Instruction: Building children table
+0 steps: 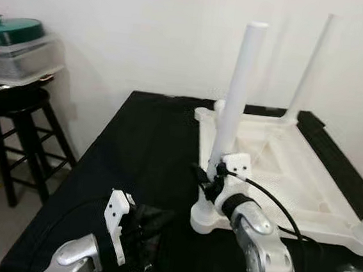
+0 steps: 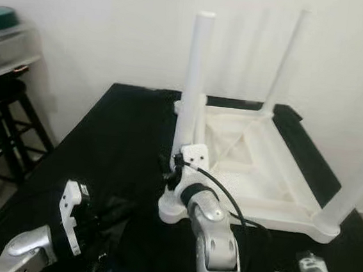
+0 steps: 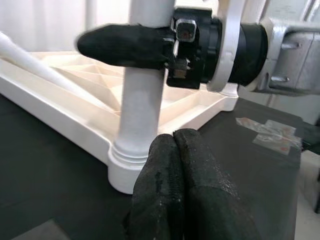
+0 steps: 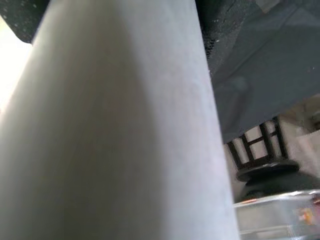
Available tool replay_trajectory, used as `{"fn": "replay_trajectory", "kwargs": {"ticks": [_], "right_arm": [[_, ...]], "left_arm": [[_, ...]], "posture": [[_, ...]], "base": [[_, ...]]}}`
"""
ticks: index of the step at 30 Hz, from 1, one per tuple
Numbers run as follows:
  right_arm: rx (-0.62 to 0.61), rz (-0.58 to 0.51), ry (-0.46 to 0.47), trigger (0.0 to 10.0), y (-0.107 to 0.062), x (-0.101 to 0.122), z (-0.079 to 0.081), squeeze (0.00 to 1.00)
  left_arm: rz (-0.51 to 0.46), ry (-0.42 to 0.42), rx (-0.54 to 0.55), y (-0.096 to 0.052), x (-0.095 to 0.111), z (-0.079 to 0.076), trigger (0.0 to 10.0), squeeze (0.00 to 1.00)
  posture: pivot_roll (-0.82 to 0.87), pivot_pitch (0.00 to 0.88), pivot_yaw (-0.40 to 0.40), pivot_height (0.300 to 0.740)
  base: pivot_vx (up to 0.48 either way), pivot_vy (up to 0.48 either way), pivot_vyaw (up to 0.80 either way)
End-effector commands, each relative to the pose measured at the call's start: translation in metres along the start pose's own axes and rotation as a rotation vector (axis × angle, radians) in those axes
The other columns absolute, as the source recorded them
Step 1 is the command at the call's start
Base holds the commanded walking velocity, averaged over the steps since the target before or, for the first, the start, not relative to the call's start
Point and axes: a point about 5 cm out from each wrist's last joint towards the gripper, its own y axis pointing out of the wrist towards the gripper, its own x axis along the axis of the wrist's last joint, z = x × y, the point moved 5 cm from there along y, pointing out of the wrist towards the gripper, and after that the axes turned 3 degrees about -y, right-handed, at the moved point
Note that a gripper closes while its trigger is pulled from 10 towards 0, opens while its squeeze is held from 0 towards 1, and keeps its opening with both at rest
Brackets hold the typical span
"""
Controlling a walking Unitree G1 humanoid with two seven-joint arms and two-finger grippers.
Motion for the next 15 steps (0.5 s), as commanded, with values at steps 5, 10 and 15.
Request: {"fn": "replay_trajectory", "kwargs": {"ticks": [5, 10, 15], "right_arm": [[-0.034, 0.148, 0.072, 10.0, 0.005, -0.032, -0.008, 1.00], [0.117, 0.047, 0.045, 10.0, 0.012, 0.000, 0.002, 1.00], [0.421, -0.048, -0.093, 10.0, 0.005, 0.023, 0.014, 0.00]], "left_arm": [[0.026, 0.018, 0.004, -0.001, -0.003, -0.001, 10.0, 0.00], [0.032, 0.018, 0.007, 0.000, -0.003, 0.000, 10.0, 0.00], [0.040, 0.023, 0.009, 0.003, -0.005, 0.002, 10.0, 0.00]], "posture": [[-0.06, 0.000, 0.019, 0.740], [-0.06, 0.000, 0.017, 0.740], [-0.05, 0.000, 0.015, 0.740]], "base": [[0.000, 0.000, 0.00], [0.000, 0.000, 0.00], [0.000, 0.000, 0.00]]}}
